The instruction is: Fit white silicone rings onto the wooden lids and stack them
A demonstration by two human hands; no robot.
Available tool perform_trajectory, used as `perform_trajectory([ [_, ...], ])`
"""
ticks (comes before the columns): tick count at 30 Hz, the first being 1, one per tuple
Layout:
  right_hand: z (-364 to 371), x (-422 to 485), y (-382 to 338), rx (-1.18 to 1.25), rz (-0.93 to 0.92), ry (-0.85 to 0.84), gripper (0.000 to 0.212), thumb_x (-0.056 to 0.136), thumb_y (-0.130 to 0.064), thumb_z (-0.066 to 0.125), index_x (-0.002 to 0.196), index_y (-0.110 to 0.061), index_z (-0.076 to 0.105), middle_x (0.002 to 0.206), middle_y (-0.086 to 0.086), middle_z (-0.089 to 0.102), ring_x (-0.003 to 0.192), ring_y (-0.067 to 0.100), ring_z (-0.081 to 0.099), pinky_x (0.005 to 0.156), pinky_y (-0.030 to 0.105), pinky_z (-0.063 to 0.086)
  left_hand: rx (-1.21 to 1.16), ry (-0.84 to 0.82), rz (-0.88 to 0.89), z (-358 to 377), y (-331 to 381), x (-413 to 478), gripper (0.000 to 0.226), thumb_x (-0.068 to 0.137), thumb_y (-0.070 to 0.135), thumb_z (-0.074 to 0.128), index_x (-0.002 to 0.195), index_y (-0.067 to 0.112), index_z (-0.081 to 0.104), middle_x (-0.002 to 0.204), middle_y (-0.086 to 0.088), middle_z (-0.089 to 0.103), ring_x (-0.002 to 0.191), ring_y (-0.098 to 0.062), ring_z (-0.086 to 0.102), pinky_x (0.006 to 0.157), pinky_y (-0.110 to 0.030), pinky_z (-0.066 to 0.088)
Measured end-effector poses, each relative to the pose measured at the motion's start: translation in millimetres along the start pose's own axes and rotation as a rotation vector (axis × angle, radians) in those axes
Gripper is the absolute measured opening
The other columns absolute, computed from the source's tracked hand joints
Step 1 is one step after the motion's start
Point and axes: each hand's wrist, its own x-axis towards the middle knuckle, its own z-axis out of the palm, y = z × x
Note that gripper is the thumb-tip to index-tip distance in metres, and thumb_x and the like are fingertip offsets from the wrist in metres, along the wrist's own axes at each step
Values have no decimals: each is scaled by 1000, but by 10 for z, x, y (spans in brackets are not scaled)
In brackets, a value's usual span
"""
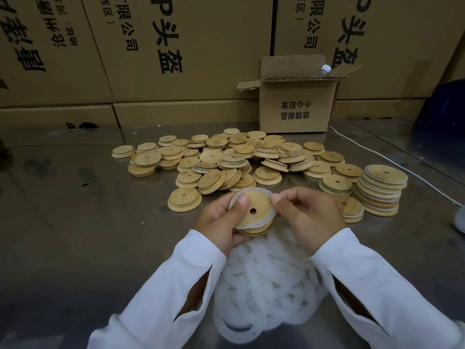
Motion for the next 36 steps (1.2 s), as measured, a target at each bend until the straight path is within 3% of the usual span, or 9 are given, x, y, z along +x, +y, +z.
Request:
perform_trajectory([
  [3,-3,2,-9,10,-6,-1,15,81,-18,65,66,-18,65,69,-1,67,76,21,64,77,29,50,-39,39,-3,21,4,2,35,82,23,51,109,4,62,102,-18,68,89,-24,67,72,-34,58],
  [10,11,-11,7,-50,-73,14,13,78,-21,68,65,-23,64,68,-5,67,70,14,63,68,24,50,-160,97,-53,14,-3,25,21,91,14,46,95,8,66,84,-11,71,74,-20,70,59,-30,58],
  [15,33,-33,33,-23,-126,60,12,74,-27,67,64,-23,61,63,-6,64,63,13,60,62,22,49,-123,24,11,2,53,-3,27,70,18,60,95,9,66,82,-9,73,76,-19,71,60,-29,57],
  [20,124,-106,38,-13,-179,64,15,68,-34,68,70,-24,58,67,-12,62,63,1,57,59,10,44,-142,78,89,29,38,9,33,62,10,63,95,6,63,79,-10,72,74,-19,69,66,-31,59],
  [26,98,-100,40,-43,-254,129,12,75,-25,67,68,-26,57,77,-18,64,69,2,61,66,22,50,-150,77,107,32,17,27,34,64,0,61,97,7,59,73,-4,73,67,-14,69,57,-24,56],
  [32,67,-65,51,-14,-203,81,12,75,-24,68,67,-23,61,72,-9,66,71,5,61,72,29,50,31,39,107,-37,11,14,34,60,22,68,93,14,68,84,-8,74,81,-17,70,69,-26,57],
  [36,21,-18,32,19,-120,52,11,76,-21,69,66,-19,64,74,-3,66,74,12,61,77,32,49,36,25,105,-46,26,10,31,59,23,69,89,18,70,86,-8,74,82,-18,70,71,-28,57],
])
